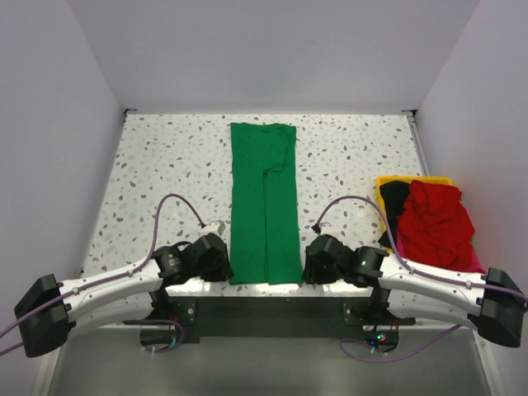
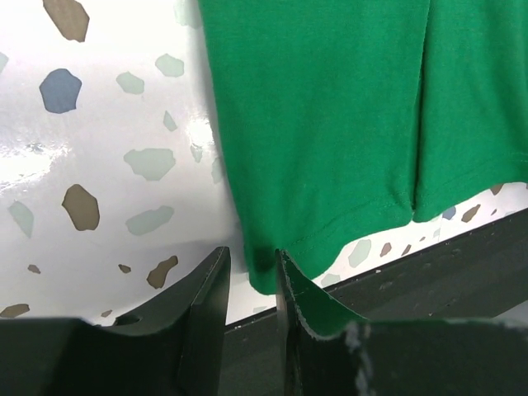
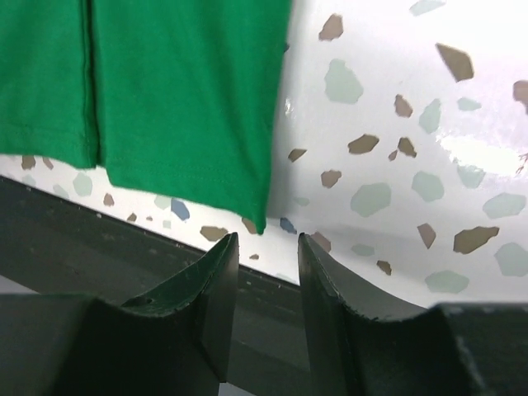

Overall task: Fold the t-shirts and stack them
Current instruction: Fold the tshirt

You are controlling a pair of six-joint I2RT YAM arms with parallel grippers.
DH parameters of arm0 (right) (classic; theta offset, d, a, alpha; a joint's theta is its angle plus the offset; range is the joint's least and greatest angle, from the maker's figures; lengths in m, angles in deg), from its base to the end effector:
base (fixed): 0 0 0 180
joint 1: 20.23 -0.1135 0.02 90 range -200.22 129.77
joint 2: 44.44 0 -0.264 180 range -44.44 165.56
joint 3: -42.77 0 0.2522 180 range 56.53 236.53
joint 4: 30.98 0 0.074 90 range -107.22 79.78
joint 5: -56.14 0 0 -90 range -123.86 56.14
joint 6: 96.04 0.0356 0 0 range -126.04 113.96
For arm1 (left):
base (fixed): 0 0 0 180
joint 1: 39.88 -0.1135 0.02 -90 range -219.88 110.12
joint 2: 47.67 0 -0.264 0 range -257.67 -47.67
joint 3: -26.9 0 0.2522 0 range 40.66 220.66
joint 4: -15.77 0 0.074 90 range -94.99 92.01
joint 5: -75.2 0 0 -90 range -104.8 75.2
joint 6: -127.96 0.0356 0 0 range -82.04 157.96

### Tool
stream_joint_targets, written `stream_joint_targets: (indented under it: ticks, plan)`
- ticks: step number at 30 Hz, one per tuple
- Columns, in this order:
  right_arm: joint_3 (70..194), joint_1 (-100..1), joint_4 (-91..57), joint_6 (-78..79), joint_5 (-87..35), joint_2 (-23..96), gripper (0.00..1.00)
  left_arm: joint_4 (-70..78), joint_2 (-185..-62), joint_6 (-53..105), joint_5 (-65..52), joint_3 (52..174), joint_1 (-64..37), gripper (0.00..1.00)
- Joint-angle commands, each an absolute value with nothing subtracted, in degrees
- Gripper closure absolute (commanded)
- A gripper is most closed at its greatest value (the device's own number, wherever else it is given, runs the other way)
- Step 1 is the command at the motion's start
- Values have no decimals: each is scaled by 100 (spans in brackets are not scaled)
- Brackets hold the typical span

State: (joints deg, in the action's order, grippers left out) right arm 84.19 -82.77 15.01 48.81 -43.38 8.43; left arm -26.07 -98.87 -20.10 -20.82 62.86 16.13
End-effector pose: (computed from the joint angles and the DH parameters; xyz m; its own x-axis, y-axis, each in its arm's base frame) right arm 0.0820 0.1451 0.1820 -0.9057 0.0059 -0.4238 -0.1624 0.9188 0.3598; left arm 0.0911 -0.1284 0.1611 -0.9210 -0.1437 -0.3622 0.0211 0.9098 -0.4146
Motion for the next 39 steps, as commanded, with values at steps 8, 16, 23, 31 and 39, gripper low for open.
stream_joint_targets:
  ticks: [8,16,23,31,39]
  plan:
    - [8149,-7410,467,4863,-3439,1102,62,-2032,-9820,-2128,-1981,6035,1646,66]
    - [7798,-7410,220,4977,-3201,1243,64,-1926,-10040,-2189,-1902,5816,1637,68]
    - [7534,-7410,71,5127,-3131,1094,64,-1742,-10119,-2215,-1796,5701,1637,73]
    - [7587,-7401,-79,5171,-3104,1182,66,-1759,-10154,-2198,-1753,5762,1637,82]
    - [7797,-7410,18,5101,-3096,1164,81,-1785,-10154,-2058,-1779,6052,1637,97]
